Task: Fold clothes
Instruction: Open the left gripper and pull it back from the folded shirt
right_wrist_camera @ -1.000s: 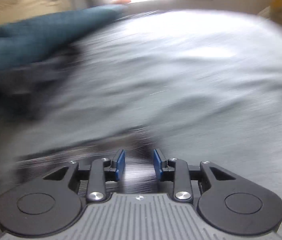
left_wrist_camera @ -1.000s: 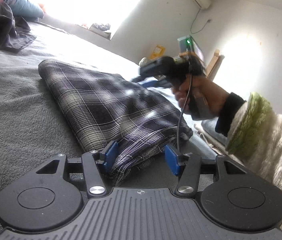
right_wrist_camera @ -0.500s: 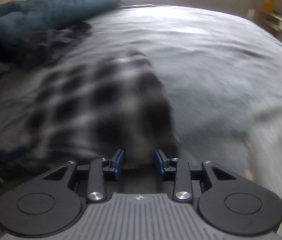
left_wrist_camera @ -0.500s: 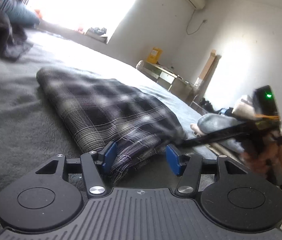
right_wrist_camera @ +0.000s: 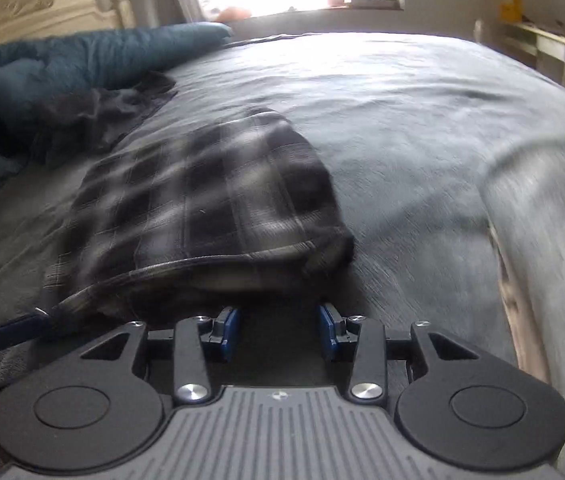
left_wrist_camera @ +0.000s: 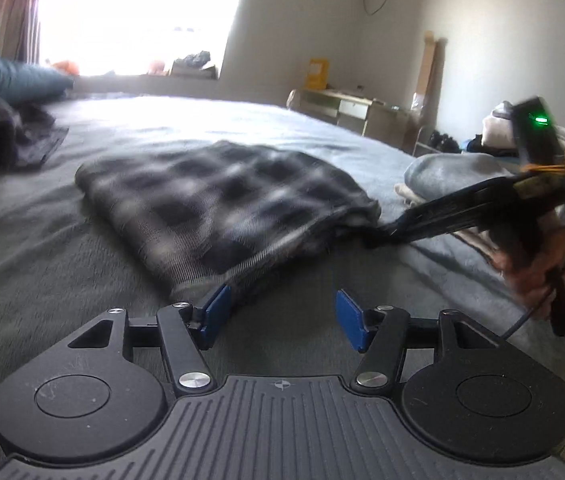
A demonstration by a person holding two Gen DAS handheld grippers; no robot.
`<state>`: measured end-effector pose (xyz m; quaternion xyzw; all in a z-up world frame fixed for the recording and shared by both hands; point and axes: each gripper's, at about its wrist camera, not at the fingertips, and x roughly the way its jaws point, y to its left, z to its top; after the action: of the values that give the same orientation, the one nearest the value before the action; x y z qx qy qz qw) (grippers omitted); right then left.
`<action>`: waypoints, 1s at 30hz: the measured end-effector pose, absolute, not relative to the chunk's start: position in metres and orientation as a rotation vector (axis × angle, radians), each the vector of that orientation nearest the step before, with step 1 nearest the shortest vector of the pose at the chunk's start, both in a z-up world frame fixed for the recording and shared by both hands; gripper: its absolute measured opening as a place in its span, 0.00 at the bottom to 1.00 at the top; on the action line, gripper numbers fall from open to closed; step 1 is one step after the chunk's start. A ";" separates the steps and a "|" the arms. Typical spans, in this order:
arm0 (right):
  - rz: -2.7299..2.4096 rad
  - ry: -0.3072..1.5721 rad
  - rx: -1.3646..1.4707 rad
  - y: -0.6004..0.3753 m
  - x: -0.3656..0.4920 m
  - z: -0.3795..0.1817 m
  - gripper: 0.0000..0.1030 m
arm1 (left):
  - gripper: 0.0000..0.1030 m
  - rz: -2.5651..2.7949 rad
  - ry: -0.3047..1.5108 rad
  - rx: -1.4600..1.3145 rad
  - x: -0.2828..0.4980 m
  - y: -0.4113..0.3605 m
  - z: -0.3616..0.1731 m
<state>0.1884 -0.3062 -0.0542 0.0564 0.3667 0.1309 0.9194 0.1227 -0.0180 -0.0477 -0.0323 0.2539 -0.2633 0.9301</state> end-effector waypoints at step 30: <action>0.313 0.623 0.279 -0.310 0.142 -0.045 0.45 | 0.59 -0.385 0.489 -0.154 0.132 -0.004 -0.033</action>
<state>0.1419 -0.3103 -0.0447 0.1364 0.3041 0.1528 0.9303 0.1325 -0.0035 -0.0328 -0.0756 0.2405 -0.1890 0.9491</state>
